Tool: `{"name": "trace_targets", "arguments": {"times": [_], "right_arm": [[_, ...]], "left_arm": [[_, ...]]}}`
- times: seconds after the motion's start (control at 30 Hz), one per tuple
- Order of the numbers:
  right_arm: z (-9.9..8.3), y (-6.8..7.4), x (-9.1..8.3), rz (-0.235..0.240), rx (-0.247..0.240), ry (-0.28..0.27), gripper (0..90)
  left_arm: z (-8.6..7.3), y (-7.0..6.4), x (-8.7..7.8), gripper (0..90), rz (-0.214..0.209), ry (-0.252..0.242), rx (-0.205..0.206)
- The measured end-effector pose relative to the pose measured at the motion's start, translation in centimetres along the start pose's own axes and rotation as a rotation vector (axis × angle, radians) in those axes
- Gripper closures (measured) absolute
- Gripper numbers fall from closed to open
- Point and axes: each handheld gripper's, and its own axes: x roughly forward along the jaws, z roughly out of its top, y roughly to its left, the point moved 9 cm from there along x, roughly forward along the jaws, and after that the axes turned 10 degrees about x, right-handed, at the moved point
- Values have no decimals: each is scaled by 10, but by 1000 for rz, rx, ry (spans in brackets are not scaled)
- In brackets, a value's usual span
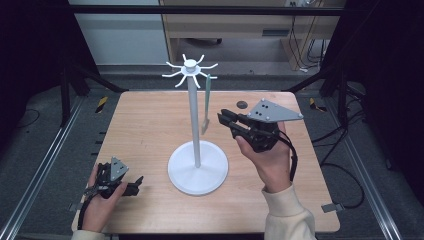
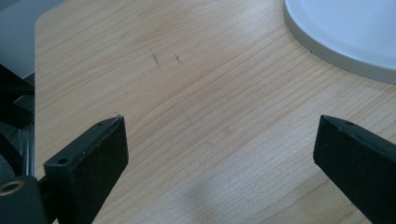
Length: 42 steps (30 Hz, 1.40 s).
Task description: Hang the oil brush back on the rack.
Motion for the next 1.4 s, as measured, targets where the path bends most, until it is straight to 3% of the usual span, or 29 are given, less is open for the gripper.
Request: {"name": "trace_targets", "arguments": {"times": [0.27,0.57,0.87,1.17,1.4], "right_arm": [[-10,-31,-17,-124,20,19,676],[-18,-54,-19,-239,29,61,410],[-37,-77,-14,-364,47,173,153],[-61,-101,-10,-394,87,228,84],[-85,-123,-5,-443,109,268,114]], "left_arm": [[0,0,0,26,-1,2,-2],[0,1,0,26,1,0,-3],[0,0,0,27,0,2,0],[0,0,0,27,-1,-2,-1],[0,0,0,26,-1,-1,1]]}}
